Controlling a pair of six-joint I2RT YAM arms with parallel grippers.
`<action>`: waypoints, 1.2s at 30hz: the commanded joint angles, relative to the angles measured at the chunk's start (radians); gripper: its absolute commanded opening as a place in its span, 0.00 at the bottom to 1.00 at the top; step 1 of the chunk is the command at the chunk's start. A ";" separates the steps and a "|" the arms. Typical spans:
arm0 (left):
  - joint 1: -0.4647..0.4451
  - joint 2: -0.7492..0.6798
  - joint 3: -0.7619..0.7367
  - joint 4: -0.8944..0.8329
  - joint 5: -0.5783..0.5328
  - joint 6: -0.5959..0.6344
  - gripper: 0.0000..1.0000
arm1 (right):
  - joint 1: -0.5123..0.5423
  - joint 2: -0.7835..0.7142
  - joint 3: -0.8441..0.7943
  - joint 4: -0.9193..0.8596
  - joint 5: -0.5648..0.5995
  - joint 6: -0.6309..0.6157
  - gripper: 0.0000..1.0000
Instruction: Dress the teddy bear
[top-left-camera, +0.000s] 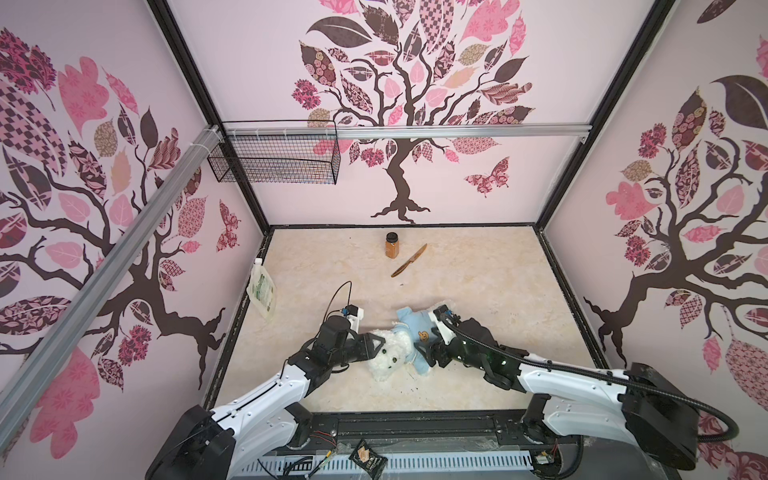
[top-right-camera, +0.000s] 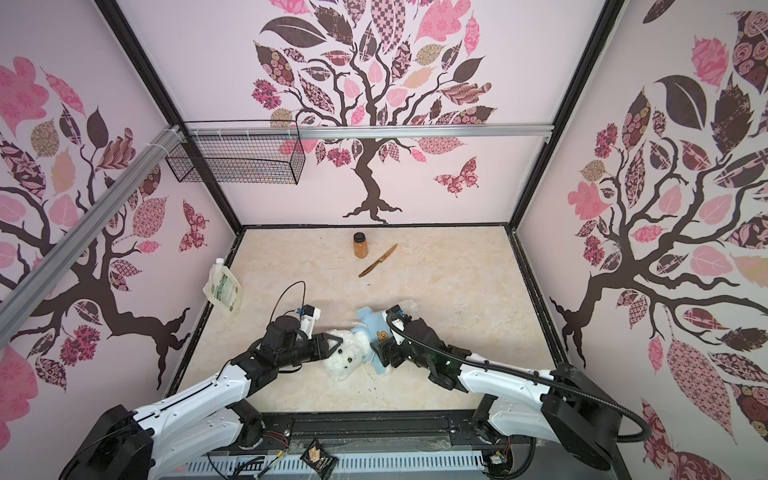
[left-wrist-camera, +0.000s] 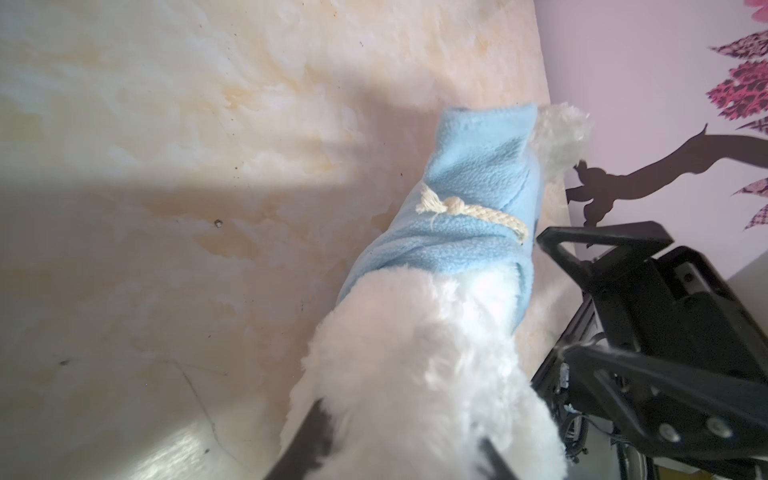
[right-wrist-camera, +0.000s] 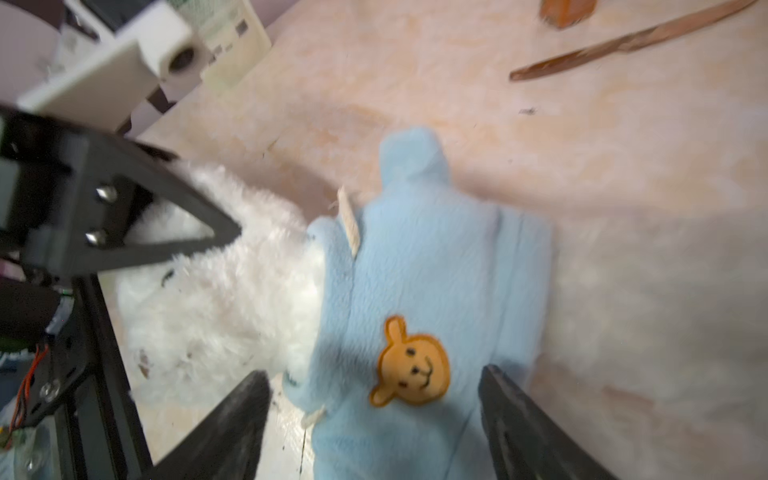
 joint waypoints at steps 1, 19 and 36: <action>0.003 -0.024 0.090 -0.014 -0.025 0.191 0.16 | -0.100 -0.102 0.069 -0.083 0.012 -0.066 0.87; 0.006 -0.232 0.288 -0.290 0.032 0.818 0.00 | -0.205 -0.158 0.138 -0.094 -0.335 -0.177 0.91; 0.171 -0.225 0.259 -0.177 0.216 0.672 0.00 | -0.206 -0.231 -0.073 0.075 -0.238 -0.083 0.99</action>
